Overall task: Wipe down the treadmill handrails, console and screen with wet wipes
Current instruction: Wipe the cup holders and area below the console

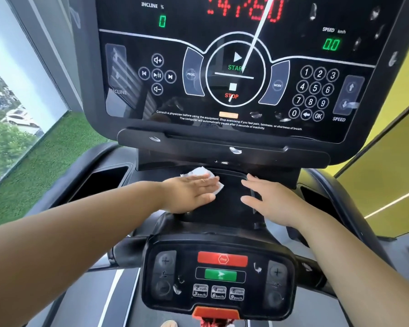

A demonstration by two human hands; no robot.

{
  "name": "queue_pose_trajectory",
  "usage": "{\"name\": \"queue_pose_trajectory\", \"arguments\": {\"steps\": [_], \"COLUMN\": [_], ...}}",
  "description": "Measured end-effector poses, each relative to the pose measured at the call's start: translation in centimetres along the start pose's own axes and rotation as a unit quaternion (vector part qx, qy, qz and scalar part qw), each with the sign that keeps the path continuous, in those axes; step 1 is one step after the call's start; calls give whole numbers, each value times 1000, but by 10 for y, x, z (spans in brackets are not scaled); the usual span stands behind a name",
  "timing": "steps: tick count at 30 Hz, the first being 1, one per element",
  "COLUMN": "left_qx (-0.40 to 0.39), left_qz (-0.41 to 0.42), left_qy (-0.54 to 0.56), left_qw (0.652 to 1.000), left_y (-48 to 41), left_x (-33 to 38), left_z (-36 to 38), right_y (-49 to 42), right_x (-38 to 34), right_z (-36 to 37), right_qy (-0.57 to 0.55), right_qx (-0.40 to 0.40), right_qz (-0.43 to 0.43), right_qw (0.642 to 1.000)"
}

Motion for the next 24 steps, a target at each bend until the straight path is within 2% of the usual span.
{"name": "queue_pose_trajectory", "arguments": {"steps": [2, 4, 6, 8, 11, 13, 16, 20, 24], "left_qx": [34, 137, 267, 326, 303, 300, 308, 290, 299], "left_qz": [51, 84, 45, -15, -26, -42, -68, -61, -52], "left_qy": [142, 285, 285, 210, 117, 122, 141, 156, 164], "left_qw": [988, 945, 919, 922, 946, 945, 938, 942, 939], "left_y": [8, 24, 44, 59, 58, 56, 57, 57, 58], "left_x": [-3, -15, -37, -52, -61, -64, -66, -69, -67], "left_z": [-6, -16, -22, -18, -1, 1, -5, -3, -2], "right_y": [-3, -8, -18, -31, -50, -55, -54, -51, -63], "right_x": [-14, -35, -53, -68, -81, -80, -69, -64, -82], "right_z": [-2, -1, 2, 6, 24, 33, 33, 35, 39], "right_qy": [24, 58, 89, 133, 229, 263, 254, 239, 247], "right_qx": [-8, -24, -41, -67, -118, -123, -120, -131, -129], "right_qz": [-42, -96, -138, -166, -184, -184, -156, -109, -110], "right_qw": [999, 993, 986, 975, 949, 939, 947, 956, 954]}}
Point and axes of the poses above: each hand's wrist, its own y-axis away from the middle knuckle, its own z-axis out of the palm, x = y × z, the point moved 6 cm from there along -y, towards the middle knuckle, and after that the axes turned 13 degrees about -x, right-handed, at the moved point
